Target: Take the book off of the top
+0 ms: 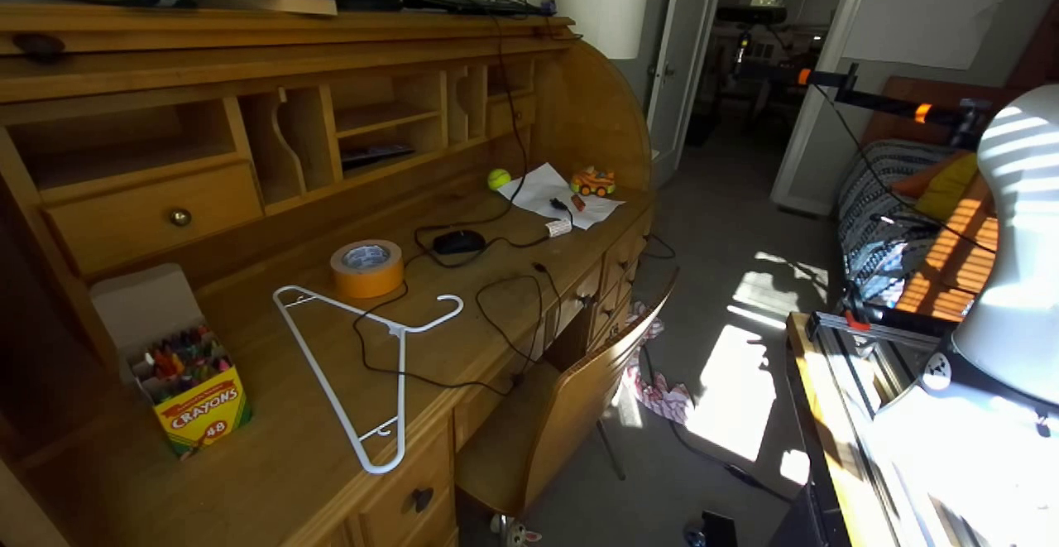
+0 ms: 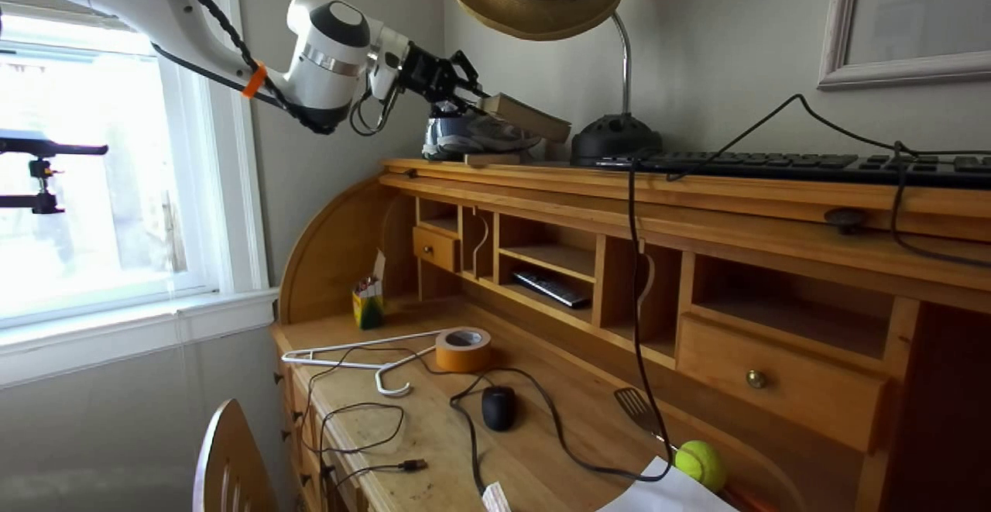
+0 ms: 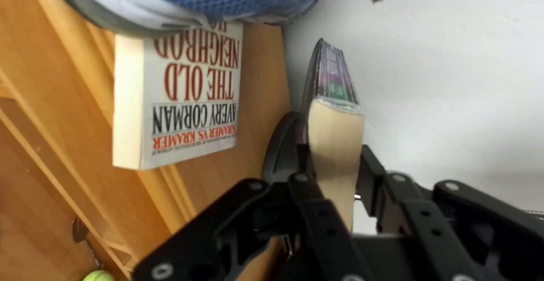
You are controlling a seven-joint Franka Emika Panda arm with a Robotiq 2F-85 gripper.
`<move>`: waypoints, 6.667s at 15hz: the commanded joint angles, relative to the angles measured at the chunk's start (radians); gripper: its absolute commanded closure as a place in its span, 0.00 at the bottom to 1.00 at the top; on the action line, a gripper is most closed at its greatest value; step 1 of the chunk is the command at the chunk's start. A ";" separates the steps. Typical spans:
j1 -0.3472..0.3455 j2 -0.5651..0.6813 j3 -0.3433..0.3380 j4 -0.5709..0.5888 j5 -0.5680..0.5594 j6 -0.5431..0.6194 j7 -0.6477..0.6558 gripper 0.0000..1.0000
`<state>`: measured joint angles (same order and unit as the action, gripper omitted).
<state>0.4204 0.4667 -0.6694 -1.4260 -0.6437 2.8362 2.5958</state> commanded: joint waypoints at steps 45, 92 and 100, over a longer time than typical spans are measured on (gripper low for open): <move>-0.606 -0.641 0.823 -0.823 -0.426 0.040 0.123 0.93; -0.834 -0.333 0.927 -0.716 -0.864 0.210 0.178 0.93; -0.837 -0.311 0.929 -0.724 -0.834 0.182 0.116 0.71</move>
<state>-0.4167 0.1563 0.2592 -2.1496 -1.4777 3.0178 2.7115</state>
